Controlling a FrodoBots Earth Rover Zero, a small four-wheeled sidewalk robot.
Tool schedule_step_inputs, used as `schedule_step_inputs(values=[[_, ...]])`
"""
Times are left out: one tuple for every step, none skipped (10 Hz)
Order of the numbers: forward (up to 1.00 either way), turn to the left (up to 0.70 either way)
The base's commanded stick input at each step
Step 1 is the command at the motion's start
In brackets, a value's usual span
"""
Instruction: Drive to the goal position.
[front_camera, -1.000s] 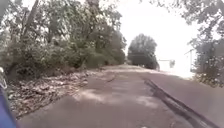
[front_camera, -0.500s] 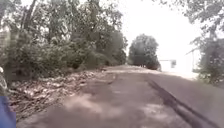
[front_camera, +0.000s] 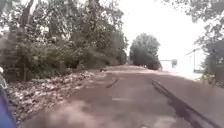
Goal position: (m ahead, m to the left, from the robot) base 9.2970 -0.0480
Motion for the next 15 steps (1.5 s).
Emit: schedule_step_inputs(values=[[0.70,-0.01],[0.70,-0.01],[0.70,-0.01],[0.70,-0.01],[0.70,-0.01],[0.70,-0.05],[0.70,-0.22],[0.70,-0.33],[0.70,-0.16],[0.70,-0.06],[0.70,-0.01],[0.70,-0.01],[0.70,-0.01],[0.70,-0.01],[0.70,-0.01]])
